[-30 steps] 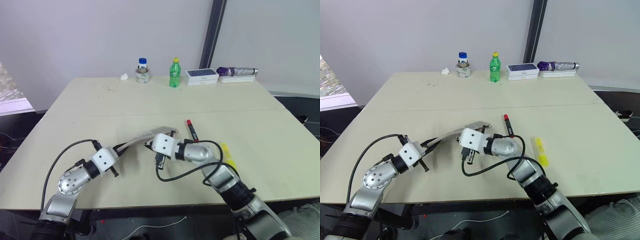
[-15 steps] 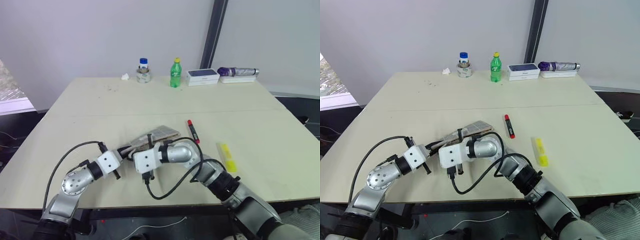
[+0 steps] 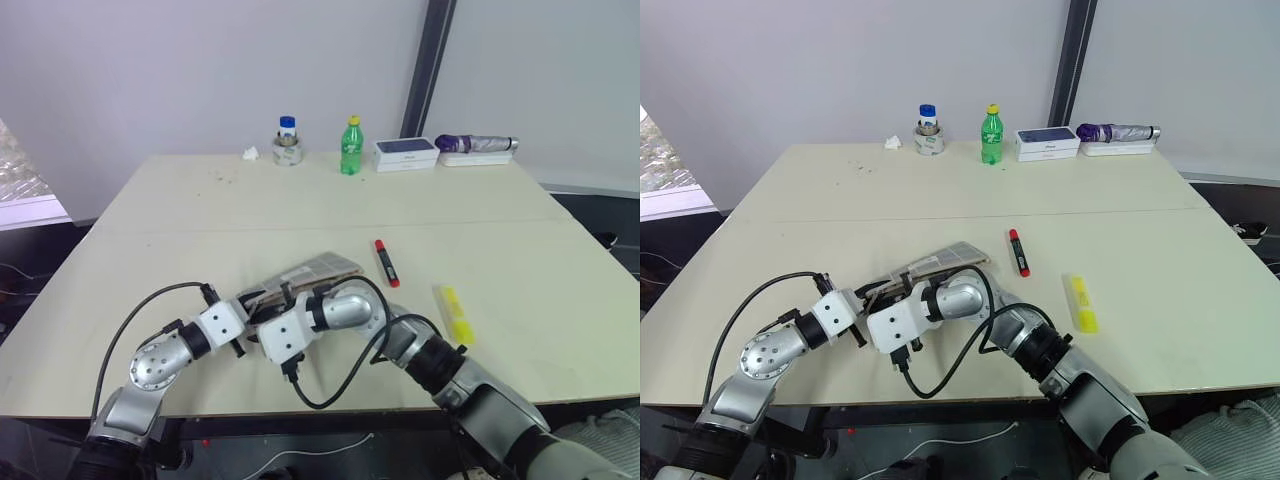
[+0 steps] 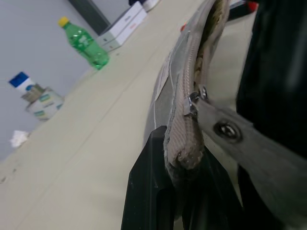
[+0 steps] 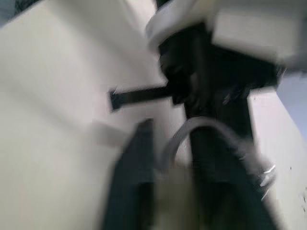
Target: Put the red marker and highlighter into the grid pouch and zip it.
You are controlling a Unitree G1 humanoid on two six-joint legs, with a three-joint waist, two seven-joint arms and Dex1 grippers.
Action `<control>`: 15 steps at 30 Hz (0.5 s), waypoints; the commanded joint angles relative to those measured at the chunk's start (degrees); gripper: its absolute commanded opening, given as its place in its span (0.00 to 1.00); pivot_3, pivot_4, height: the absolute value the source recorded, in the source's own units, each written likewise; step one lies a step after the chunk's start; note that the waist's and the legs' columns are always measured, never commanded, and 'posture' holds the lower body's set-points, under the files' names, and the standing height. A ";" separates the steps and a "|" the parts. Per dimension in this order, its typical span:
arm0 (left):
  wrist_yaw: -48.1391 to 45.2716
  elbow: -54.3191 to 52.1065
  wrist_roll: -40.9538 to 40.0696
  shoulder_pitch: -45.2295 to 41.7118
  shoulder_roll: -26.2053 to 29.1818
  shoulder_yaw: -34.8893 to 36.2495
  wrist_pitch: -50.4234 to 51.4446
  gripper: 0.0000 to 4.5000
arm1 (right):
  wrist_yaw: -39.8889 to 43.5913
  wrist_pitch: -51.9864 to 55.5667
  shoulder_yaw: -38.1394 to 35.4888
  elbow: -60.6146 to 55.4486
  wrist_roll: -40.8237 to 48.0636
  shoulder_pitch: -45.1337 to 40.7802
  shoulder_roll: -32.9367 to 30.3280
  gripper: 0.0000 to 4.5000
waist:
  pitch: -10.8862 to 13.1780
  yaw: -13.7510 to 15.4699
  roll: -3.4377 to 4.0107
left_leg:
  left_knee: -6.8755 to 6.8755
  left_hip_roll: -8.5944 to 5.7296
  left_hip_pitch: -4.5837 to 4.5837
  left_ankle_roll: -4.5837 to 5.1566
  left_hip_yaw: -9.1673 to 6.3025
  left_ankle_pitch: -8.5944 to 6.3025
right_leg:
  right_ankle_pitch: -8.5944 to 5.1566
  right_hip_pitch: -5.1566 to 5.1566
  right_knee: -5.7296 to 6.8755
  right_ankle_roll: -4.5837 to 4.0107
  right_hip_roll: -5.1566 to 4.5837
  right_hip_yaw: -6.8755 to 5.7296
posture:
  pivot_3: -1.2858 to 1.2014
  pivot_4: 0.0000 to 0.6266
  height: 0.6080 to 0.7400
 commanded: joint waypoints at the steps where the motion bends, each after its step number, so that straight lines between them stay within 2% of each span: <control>1: 0.14 -1.51 -0.35 0.69 0.06 0.32 -0.82 0.00 | 0.25 1.67 -3.76 -4.61 1.45 3.04 -3.09 0.73 | 0.00 0.07 0.00 | 0.00 0.00 0.00 0.00 0.00 0.00 | 0.00 0.00 0.00 0.00 0.00 0.00 | 0.52 0.24 1.00; 2: 0.40 -1.47 -0.12 0.71 0.13 0.50 -1.14 0.00 | 0.90 2.93 -5.02 -6.37 2.28 4.89 -4.72 0.83 | 0.00 0.12 0.00 | 0.00 0.00 0.00 0.00 0.00 0.00 | 0.00 0.00 0.00 0.00 -0.01 0.00 | 0.52 0.24 1.00; 4: 0.55 -1.33 -0.07 0.73 0.30 0.83 -1.46 0.00 | 1.31 4.73 -7.05 -9.31 3.31 7.52 -7.13 0.83 | 0.00 0.20 0.00 | 0.00 0.00 -0.01 0.00 -0.01 0.00 | 0.00 0.00 0.00 0.00 0.00 0.00 | 0.52 0.24 1.00; 7: 0.78 -0.84 -0.57 0.93 0.69 1.83 -1.74 0.00 | 0.59 9.72 -13.93 -16.02 8.71 14.65 -10.82 0.83 | 0.00 0.18 0.00 | 0.00 0.00 -0.01 0.01 0.00 0.00 | 0.00 0.04 0.00 0.00 -0.01 0.00 | 0.52 0.24 1.00; 11: 1.32 -0.18 -0.69 1.31 1.08 2.83 -2.16 0.00 | -2.12 17.74 -23.46 -23.96 17.15 25.14 -11.53 0.83 | 0.01 0.22 -0.02 | -0.04 0.01 -0.01 0.01 -0.01 -0.01 | 0.00 0.27 -0.03 0.00 -0.02 0.00 | 0.52 0.24 1.00; 15: 1.61 1.81 -0.01 0.90 1.28 2.78 -3.57 0.00 | -12.79 28.79 -32.96 -29.42 18.99 32.35 -8.50 0.83 | 0.01 0.14 -0.01 | -0.03 0.01 0.00 0.01 0.00 -0.01 | 0.00 0.28 -0.04 0.00 -0.02 0.01 | 0.52 0.24 1.00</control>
